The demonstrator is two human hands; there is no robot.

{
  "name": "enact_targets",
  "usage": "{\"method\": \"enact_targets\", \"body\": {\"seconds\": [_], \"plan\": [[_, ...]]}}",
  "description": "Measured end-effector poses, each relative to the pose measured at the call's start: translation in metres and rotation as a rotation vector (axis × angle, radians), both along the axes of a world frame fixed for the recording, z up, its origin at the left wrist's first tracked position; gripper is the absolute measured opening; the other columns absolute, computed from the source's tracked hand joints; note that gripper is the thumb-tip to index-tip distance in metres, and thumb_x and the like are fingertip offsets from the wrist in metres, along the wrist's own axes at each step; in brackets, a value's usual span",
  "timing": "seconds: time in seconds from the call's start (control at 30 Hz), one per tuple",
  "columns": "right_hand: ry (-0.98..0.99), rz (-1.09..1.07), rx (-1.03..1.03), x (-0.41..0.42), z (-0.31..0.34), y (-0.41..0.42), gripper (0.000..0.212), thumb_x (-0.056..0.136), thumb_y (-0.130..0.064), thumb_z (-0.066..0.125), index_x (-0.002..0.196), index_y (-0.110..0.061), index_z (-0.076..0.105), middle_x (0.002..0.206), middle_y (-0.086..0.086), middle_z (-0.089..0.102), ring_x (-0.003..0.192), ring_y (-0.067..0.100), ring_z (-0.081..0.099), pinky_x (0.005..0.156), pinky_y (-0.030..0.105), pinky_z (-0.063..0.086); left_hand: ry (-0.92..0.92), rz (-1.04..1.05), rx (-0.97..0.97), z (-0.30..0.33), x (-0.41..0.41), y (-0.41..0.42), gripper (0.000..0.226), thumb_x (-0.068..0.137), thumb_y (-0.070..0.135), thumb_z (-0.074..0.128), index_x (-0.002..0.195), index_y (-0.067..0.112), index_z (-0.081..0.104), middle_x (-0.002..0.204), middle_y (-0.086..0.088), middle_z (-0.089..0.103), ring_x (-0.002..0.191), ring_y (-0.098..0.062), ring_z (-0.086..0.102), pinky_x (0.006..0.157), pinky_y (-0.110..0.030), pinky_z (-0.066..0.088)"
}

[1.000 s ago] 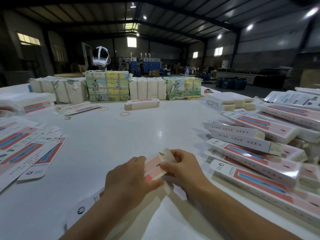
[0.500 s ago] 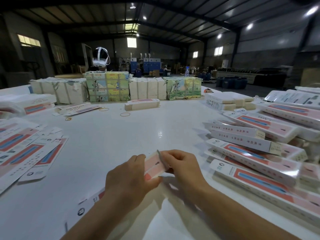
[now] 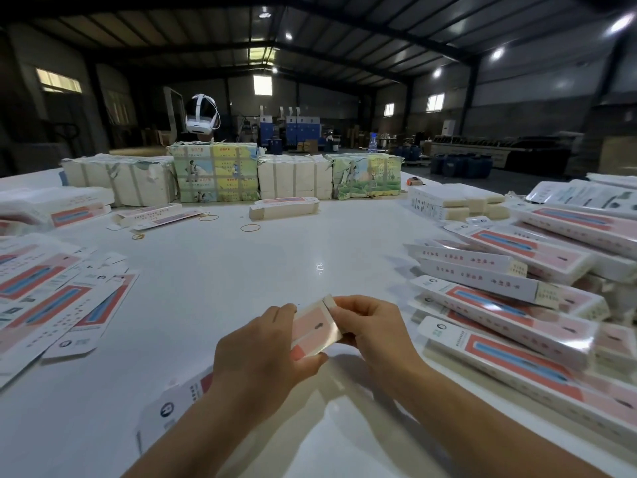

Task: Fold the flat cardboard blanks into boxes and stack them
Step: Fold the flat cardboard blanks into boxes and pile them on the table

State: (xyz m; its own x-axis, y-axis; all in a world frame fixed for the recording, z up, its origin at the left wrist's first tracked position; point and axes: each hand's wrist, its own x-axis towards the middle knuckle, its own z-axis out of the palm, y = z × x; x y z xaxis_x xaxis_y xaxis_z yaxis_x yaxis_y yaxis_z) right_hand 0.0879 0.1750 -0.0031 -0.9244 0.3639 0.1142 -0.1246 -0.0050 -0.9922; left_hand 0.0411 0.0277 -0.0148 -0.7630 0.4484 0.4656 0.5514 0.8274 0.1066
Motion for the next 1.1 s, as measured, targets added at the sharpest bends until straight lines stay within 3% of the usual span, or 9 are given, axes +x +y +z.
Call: {"method": "enact_targets", "body": {"seconds": [0.07,0.17,0.33,0.43,0.53,0.7,0.83,0.97,1.1], "plan": [[-0.010,-0.016,0.005,0.001,0.000,-0.003,0.029,0.082,-0.003,0.063,0.071,-0.026,0.078,0.079,0.006,0.074,0.071,0.018,0.067,0.067,0.030,0.059,0.026,0.007,-0.026,0.000,0.000,0.000,0.066,0.075,0.078,0.041,0.126,0.038,0.035,0.108,0.020,0.052,0.078,-0.005,0.042,0.052,-0.018,0.023],[-0.039,-0.082,0.008,0.002,0.000,-0.002,0.032,0.082,-0.006,0.067,0.061,-0.029,0.076,0.071,-0.002,0.073,0.054,-0.001,0.059,0.048,0.012,0.046,0.043,0.000,-0.039,-0.002,-0.001,0.000,0.067,0.076,0.077,0.041,0.129,0.036,0.034,0.112,0.019,0.053,0.088,-0.006,0.053,0.058,-0.020,0.028],[0.035,-0.132,0.302,0.003,-0.002,-0.005,0.040,0.086,-0.006,0.062,0.067,-0.039,0.073,0.077,-0.001,0.067,0.066,0.005,0.060,0.064,0.020,0.047,0.098,-0.001,-0.073,-0.004,-0.001,0.002,0.070,0.077,0.077,0.041,0.131,0.032,0.034,0.110,0.016,0.052,0.092,-0.007,0.056,0.060,-0.021,0.034],[0.064,-0.142,0.465,0.003,-0.003,-0.007,0.047,0.088,-0.002,0.054,0.063,-0.037,0.073,0.081,0.008,0.065,0.075,0.018,0.060,0.072,0.030,0.048,0.147,-0.006,-0.048,0.001,0.001,0.003,0.070,0.069,0.073,0.058,0.118,0.024,0.051,0.094,0.011,0.059,0.076,-0.011,0.061,0.052,-0.023,0.029],[0.073,-0.160,0.602,0.004,-0.005,-0.008,0.028,0.086,0.000,0.052,0.079,-0.015,0.075,0.081,0.011,0.062,0.076,0.020,0.057,0.073,0.035,0.047,0.216,-0.092,-0.058,0.002,0.003,0.004,0.063,0.038,0.056,0.087,0.078,0.011,0.067,0.057,0.003,0.056,0.040,-0.016,0.053,0.040,-0.019,0.021],[0.119,-0.186,0.802,0.005,-0.009,-0.010,0.020,0.084,-0.012,0.055,0.068,-0.013,0.067,0.072,-0.001,0.053,0.069,0.015,0.051,0.062,0.025,0.039,0.160,-0.077,-0.015,0.002,0.006,0.008,0.054,0.050,0.054,0.084,0.081,0.015,0.065,0.062,0.005,0.058,0.045,-0.015,0.055,0.041,-0.021,0.027],[0.069,-0.181,0.608,0.002,-0.007,-0.009,0.019,0.083,-0.010,0.062,0.076,-0.023,0.073,0.076,-0.006,0.063,0.075,0.007,0.058,0.067,0.020,0.046,0.106,0.045,-0.061,-0.002,0.001,0.004,0.054,0.080,0.074,0.041,0.116,0.033,0.039,0.100,0.016,0.053,0.076,-0.006,0.049,0.056,-0.020,0.030],[0.039,-0.194,0.482,0.000,-0.007,-0.008,0.014,0.083,-0.013,0.065,0.075,-0.022,0.072,0.077,-0.008,0.069,0.076,0.007,0.064,0.072,0.022,0.051,0.027,0.075,-0.074,-0.001,-0.002,0.007,0.050,0.078,0.076,0.040,0.106,0.035,0.037,0.088,0.018,0.043,0.070,-0.009,0.044,0.046,-0.018,0.016],[0.046,-0.154,0.501,0.001,-0.009,-0.009,0.021,0.084,-0.011,0.063,0.076,-0.027,0.075,0.080,-0.010,0.069,0.078,0.003,0.062,0.072,0.016,0.048,0.016,0.104,-0.117,-0.001,-0.006,0.003,0.045,0.077,0.074,0.042,0.099,0.036,0.036,0.083,0.015,0.042,0.067,-0.009,0.042,0.046,-0.020,0.018]]}}
